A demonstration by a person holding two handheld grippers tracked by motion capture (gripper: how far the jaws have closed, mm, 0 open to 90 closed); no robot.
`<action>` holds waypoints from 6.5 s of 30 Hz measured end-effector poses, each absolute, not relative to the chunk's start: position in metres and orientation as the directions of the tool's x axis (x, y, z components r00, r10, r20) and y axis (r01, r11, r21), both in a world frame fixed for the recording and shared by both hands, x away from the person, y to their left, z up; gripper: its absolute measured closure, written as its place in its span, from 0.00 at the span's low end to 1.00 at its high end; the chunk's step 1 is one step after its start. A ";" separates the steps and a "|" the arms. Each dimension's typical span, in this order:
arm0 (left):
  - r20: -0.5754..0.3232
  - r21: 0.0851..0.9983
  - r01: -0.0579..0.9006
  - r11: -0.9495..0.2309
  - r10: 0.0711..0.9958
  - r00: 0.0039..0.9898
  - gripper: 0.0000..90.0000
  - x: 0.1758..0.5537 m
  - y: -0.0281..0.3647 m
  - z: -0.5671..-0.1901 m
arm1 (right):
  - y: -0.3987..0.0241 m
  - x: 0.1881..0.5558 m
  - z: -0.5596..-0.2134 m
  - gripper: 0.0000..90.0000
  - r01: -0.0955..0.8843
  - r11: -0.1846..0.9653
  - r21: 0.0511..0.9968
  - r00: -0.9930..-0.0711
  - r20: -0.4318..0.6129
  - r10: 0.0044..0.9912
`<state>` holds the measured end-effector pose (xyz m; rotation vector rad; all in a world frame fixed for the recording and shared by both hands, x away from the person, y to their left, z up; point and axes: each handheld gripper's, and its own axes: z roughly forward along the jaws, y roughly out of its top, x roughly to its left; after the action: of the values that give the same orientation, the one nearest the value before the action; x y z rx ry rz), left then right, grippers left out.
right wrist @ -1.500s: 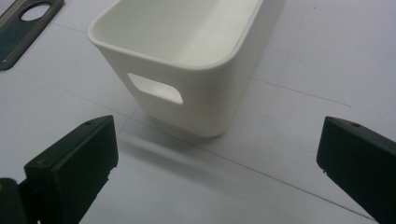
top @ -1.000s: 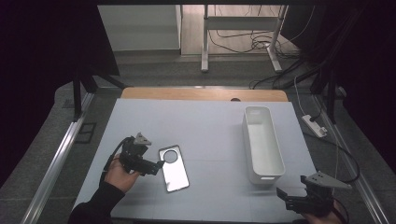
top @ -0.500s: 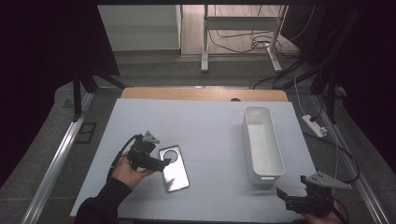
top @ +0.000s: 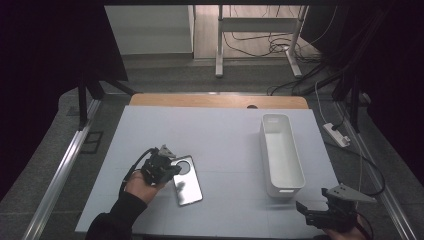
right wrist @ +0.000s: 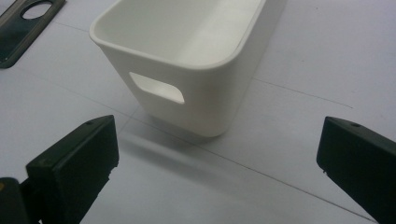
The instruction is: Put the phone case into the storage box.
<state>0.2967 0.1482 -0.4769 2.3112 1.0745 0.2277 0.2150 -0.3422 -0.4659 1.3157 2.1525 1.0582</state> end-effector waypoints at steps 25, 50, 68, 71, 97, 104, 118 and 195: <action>-0.107 0.516 0.681 -0.519 0.750 0.652 0.99 0.276 0.141 -0.512 | -0.341 0.214 -0.466 0.00 0.563 0.285 0.775 -0.485 0.031 0.874; -0.127 0.488 0.724 -0.488 0.781 0.612 0.99 0.267 0.152 -0.519 | -0.341 0.214 -0.466 0.00 0.563 0.286 0.776 -0.486 0.031 0.873; -0.098 0.499 0.731 -0.465 0.808 0.581 0.99 0.277 0.170 -0.521 | -0.340 0.213 -0.466 0.00 0.558 0.290 0.777 -0.493 0.029 0.869; -0.096 0.500 0.733 -0.462 0.811 0.577 0.99 0.279 0.172 -0.521 | -0.340 0.213 -0.466 0.00 0.559 0.291 0.776 -0.493 0.028 0.870; -0.093 0.548 0.701 -0.456 0.800 0.593 0.99 0.280 0.175 -0.496 | -0.339 0.213 -0.466 0.00 0.560 0.305 0.771 -0.504 0.025 0.863; -0.074 0.552 0.702 -0.450 0.812 0.579 0.97 0.281 0.178 -0.492 | -0.339 0.213 -0.466 0.00 0.560 0.300 0.772 -0.500 0.027 0.865; -0.062 0.581 0.711 -0.396 0.850 0.524 0.40 0.284 0.202 -0.483 | -0.339 0.213 -0.466 0.00 0.561 0.299 0.772 -0.500 0.027 0.866; -0.168 0.418 0.776 -0.473 0.799 0.577 0.90 0.294 0.198 -0.519 | -0.339 0.214 -0.466 0.00 0.564 0.307 0.767 -0.506 0.028 0.862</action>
<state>0.2935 0.1981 -0.5189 2.3597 1.2627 0.0692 0.2140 -0.3389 -0.4662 1.2731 2.1903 1.0442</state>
